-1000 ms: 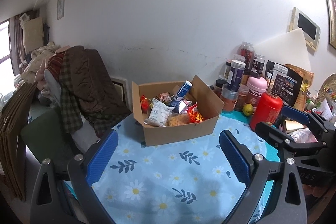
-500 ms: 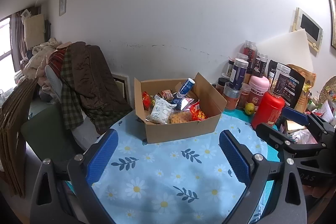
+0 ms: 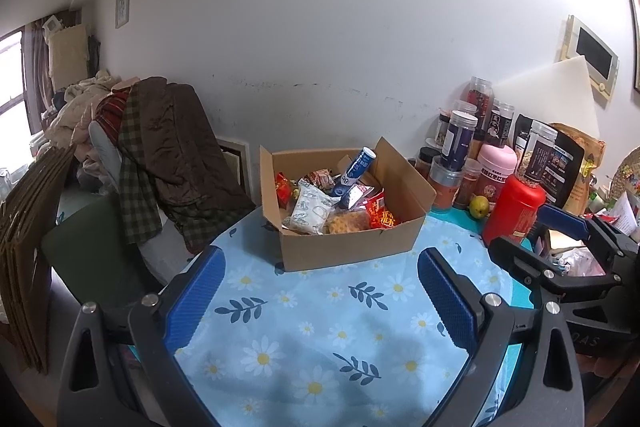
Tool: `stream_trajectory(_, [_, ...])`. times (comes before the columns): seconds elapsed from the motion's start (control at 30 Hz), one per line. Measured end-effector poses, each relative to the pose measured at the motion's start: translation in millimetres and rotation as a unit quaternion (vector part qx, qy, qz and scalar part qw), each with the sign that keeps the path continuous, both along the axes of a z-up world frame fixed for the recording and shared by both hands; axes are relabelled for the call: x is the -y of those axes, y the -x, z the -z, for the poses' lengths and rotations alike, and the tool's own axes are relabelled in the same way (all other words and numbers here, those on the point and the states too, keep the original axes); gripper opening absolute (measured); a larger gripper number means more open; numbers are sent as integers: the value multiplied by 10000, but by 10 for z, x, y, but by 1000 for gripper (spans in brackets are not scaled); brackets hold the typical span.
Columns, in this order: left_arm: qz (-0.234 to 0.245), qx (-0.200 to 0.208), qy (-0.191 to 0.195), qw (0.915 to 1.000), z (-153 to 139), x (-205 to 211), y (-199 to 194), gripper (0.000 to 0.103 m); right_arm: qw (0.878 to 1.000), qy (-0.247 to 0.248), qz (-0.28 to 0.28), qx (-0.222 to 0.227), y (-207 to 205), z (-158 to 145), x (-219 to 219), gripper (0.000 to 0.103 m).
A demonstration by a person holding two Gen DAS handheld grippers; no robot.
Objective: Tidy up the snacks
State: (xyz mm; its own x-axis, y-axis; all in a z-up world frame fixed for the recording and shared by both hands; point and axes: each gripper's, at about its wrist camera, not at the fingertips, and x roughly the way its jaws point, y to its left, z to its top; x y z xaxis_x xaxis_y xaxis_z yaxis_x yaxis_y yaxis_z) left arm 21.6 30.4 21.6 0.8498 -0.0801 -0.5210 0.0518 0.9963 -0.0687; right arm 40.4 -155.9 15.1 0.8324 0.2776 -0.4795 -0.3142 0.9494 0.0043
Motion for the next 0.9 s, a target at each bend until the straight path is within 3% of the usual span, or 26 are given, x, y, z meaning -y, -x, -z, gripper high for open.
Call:
stream_trajectory(0.6, [-132,-40,-51,9999,22,-24,20,99,9998,-27,-185,12,9,18,-39,92])
stream_trajectory(0.9, [-264,-81,-277,9992,37,-5,77,99,9997,13,-254,27,39,7,-73,92])
